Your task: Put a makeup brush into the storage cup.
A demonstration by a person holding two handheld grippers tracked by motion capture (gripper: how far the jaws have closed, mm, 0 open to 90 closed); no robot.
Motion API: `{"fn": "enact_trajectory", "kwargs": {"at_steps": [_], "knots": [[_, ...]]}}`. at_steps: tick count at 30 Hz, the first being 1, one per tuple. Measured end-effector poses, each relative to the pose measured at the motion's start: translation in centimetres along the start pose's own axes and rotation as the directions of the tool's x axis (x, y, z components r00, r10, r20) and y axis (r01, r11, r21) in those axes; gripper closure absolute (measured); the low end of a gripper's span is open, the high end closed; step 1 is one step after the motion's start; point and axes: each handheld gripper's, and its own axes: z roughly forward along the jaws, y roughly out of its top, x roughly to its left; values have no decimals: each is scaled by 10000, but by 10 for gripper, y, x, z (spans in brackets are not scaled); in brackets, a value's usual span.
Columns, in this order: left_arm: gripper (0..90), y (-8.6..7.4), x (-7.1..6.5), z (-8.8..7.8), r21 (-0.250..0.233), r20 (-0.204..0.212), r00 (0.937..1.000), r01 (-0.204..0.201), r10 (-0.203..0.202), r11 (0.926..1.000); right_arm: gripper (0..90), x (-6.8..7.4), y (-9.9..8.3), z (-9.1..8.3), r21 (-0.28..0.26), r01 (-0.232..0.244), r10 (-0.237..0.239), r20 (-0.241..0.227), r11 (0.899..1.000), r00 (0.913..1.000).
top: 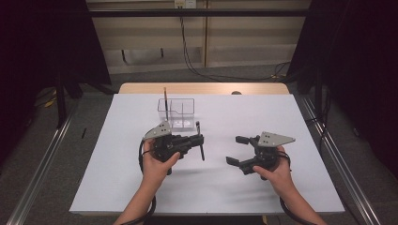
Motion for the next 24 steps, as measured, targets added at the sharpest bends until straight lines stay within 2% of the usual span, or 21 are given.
{"fn": "enact_trajectory", "kwargs": {"at_steps": [8,15,24], "knots": [[837,1,-1,-1,2,-29,10000,-37,37,10000,72,-2,-3,-7,87,-16,15,35,10000,10000],[837,1,1,-3,-27,-173,9998,-61,60,10000,36,-6,-6,-13,208,-14,17,-135,9998,9999],[837,0,2,-6,-70,-232,9997,27,-29,10000,35,-8,-7,-22,331,180,-179,-36,9993,9998]]}}
